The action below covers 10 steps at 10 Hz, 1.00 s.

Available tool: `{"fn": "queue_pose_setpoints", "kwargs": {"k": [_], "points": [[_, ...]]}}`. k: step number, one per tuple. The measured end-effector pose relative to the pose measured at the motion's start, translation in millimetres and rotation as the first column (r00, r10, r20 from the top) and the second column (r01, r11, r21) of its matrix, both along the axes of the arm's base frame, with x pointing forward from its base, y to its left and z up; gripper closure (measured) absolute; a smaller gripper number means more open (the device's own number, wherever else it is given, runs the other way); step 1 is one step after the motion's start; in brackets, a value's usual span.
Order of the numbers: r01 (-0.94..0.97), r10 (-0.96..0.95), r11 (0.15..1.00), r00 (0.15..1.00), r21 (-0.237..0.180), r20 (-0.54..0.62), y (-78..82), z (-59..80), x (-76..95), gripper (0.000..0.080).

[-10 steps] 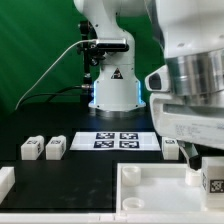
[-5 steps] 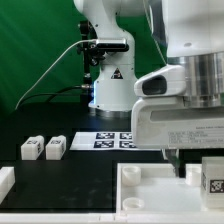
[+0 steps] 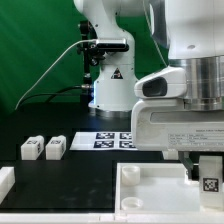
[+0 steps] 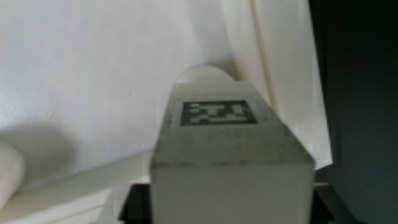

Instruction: Assemble one leg

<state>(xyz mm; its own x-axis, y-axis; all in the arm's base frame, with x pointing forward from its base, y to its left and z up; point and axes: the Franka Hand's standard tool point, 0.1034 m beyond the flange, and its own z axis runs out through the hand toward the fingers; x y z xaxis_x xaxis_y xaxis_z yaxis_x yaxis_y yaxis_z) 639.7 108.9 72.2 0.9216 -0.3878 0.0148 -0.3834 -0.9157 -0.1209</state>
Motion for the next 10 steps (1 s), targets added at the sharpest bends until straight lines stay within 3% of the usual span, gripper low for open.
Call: {"fn": "queue_pose_setpoints", "kwargs": {"k": [2,4,6,7,8,10], "points": [[0.202,-0.201,0.979,0.979,0.009,-0.025,-0.8,-0.4,-0.6,0.0508],[0.566,-0.564,0.824,0.819,-0.014,-0.105,-3.0,-2.5,-1.3,0.0508],[0.842,-0.834,0.539,0.528,-0.03,-0.163,-3.3,-3.8,-4.1,0.0508],[0.957,-0.937,0.289,0.28,-0.013,-0.208,-3.3,-4.7,-7.8,0.0506],[0.976,-0.953,0.217,0.208,-0.016,-0.221,-2.9,-4.2,-9.9,0.0506],[0.977,-0.954,0.211,0.202,-0.017,-0.222,-2.1,-4.3,-10.1,0.0506]]}}
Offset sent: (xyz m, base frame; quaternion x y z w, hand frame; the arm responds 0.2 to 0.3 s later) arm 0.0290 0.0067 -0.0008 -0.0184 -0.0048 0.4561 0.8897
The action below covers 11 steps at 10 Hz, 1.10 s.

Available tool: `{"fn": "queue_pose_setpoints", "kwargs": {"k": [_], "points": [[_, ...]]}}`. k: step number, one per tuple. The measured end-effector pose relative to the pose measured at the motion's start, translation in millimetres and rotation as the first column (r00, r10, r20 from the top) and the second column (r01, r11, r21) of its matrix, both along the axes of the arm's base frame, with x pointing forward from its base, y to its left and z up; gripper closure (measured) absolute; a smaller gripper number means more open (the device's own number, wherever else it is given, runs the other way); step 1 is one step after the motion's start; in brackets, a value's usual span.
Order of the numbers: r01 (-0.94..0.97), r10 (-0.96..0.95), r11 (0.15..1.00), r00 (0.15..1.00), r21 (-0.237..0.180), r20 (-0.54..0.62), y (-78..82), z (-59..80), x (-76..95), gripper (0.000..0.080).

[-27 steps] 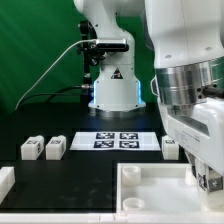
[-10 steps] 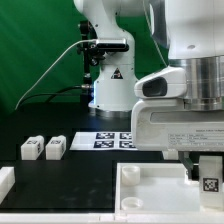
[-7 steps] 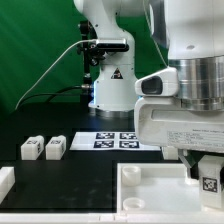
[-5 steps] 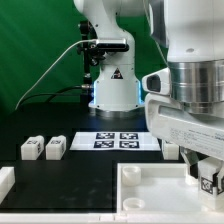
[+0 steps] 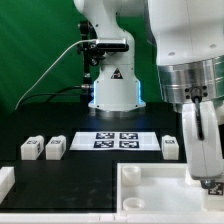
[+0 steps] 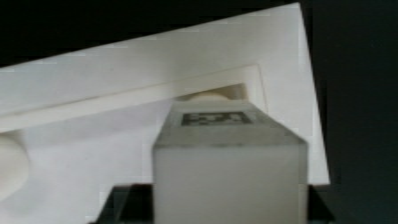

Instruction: Assemble one leg

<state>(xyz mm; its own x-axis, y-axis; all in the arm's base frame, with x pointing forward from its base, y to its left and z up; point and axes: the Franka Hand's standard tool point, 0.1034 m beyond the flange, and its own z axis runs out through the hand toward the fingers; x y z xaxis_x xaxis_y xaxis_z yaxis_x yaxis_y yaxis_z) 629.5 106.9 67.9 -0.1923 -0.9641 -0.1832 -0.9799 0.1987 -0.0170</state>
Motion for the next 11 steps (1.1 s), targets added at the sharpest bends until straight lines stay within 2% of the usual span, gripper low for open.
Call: {"fn": "queue_pose_setpoints", "kwargs": {"k": [1,2,3,4,5,7,8,9,10,11], "points": [[-0.022,0.022,1.0,1.0,-0.002,0.003,0.0,-0.3,-0.3,0.0428],[-0.114,0.114,0.993,0.993,-0.008,0.027,1.9,0.5,0.1,0.0246],[-0.225,0.226,0.974,0.972,-0.021,0.064,7.4,2.8,0.5,0.0246],[-0.34,0.341,0.94,0.936,-0.035,0.089,14.9,5.9,-0.1,0.017],[-0.572,0.578,0.816,0.805,-0.085,0.132,20.9,9.1,0.1,0.0155],[-0.693,0.702,0.712,0.697,-0.116,0.144,19.4,8.0,-0.1,0.0151],[-0.811,0.825,0.564,0.547,-0.157,0.14,17.1,7.3,-0.3,0.0151],[-0.912,0.932,0.361,0.345,-0.195,0.108,12.7,5.5,-0.1,0.0151],[-0.961,0.987,0.155,0.14,-0.229,0.083,8.3,5.2,5.8,0.0151],[-0.968,0.998,0.004,-0.013,-0.252,0.064,3.4,4.2,8.8,0.0151]]}}
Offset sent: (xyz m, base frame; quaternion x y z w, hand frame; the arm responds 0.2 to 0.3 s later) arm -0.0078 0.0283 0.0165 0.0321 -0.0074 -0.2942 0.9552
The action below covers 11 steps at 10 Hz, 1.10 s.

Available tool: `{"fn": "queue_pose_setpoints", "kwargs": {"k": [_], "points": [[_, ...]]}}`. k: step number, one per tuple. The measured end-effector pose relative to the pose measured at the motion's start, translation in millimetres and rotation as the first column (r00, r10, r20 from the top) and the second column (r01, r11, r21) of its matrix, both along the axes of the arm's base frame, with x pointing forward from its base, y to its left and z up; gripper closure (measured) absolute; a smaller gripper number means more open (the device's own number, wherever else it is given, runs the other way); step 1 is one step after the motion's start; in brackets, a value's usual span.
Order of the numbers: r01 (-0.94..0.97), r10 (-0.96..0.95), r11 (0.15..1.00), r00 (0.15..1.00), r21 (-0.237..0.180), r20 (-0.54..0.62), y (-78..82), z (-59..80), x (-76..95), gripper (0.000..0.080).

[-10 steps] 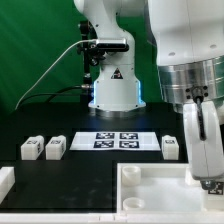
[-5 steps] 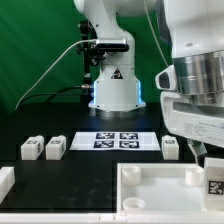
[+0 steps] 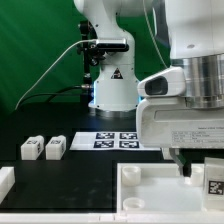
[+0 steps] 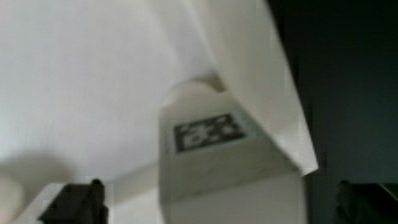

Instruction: Assemble one leg

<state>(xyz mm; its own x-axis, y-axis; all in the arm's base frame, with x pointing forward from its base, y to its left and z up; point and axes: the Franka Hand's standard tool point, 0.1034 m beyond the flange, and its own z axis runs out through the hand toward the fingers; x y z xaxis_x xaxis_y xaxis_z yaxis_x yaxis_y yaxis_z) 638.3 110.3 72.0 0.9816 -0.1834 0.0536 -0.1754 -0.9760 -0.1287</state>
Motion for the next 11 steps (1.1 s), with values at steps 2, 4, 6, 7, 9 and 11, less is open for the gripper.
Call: {"fn": "queue_pose_setpoints", "kwargs": {"k": [2,4,6,7,9,11], "points": [[0.029,-0.029,1.0,1.0,0.003,0.004,-1.4,-1.2,0.8,0.0179],[0.058,-0.058,0.998,0.998,0.007,0.0,-1.6,-1.5,0.7,0.0358],[0.275,-0.274,0.961,0.961,0.028,-0.031,-0.1,-1.5,0.4,0.0508],[0.33,-0.329,0.943,0.944,0.03,-0.04,-0.4,-1.7,0.2,0.0507],[0.641,-0.636,0.768,0.765,0.016,-0.106,-2.3,-2.7,-1.1,0.0507],[0.922,-0.908,0.386,0.377,-0.016,-0.18,-2.1,-3.9,-4.4,0.0507]]}}
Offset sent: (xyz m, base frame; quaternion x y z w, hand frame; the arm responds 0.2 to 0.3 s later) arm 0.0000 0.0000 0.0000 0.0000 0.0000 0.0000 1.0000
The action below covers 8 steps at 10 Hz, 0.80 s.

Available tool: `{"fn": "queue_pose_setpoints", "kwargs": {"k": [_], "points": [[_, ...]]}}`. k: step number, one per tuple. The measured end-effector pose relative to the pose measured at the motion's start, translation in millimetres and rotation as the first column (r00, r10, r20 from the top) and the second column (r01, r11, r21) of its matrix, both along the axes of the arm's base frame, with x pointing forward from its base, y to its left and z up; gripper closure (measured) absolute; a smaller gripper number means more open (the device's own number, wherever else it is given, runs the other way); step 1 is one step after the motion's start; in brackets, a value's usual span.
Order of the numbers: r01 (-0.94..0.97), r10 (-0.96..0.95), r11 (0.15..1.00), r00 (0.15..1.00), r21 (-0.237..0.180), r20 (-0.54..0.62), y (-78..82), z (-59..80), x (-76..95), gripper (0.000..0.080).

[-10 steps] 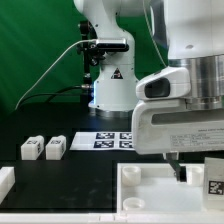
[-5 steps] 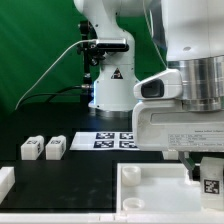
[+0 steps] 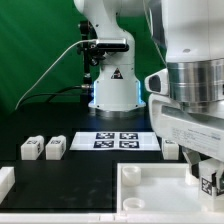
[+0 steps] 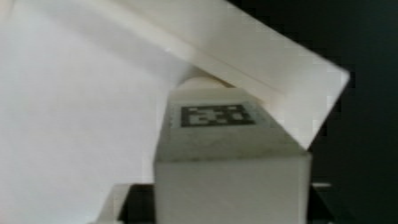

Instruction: Assemble one leg

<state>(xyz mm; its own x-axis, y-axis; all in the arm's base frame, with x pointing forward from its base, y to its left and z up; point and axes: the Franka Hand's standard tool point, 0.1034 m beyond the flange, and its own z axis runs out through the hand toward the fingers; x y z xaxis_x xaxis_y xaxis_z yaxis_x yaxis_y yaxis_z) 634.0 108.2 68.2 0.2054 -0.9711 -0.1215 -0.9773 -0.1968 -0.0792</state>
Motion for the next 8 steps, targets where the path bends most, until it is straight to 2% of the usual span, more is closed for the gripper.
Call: {"fn": "queue_pose_setpoints", "kwargs": {"k": [1,3,5,6,7,8], "points": [[0.212,-0.212,0.977,0.977,0.039,0.003,0.5,-0.2,-4.1,0.0507],[0.329,-0.329,0.942,0.944,0.063,-0.014,-0.9,-0.2,-4.6,0.0506],[0.339,-0.338,0.939,0.941,0.063,-0.019,-0.7,-0.9,-5.0,0.0506],[0.337,-0.337,0.939,0.941,0.063,-0.019,-0.6,-1.4,-5.2,0.0323],[0.279,-0.279,0.958,0.96,0.06,-0.007,-0.5,-1.4,-5.3,0.0209],[0.205,-0.206,0.977,0.978,0.055,0.024,2.1,-0.8,-4.3,0.0209]]}}
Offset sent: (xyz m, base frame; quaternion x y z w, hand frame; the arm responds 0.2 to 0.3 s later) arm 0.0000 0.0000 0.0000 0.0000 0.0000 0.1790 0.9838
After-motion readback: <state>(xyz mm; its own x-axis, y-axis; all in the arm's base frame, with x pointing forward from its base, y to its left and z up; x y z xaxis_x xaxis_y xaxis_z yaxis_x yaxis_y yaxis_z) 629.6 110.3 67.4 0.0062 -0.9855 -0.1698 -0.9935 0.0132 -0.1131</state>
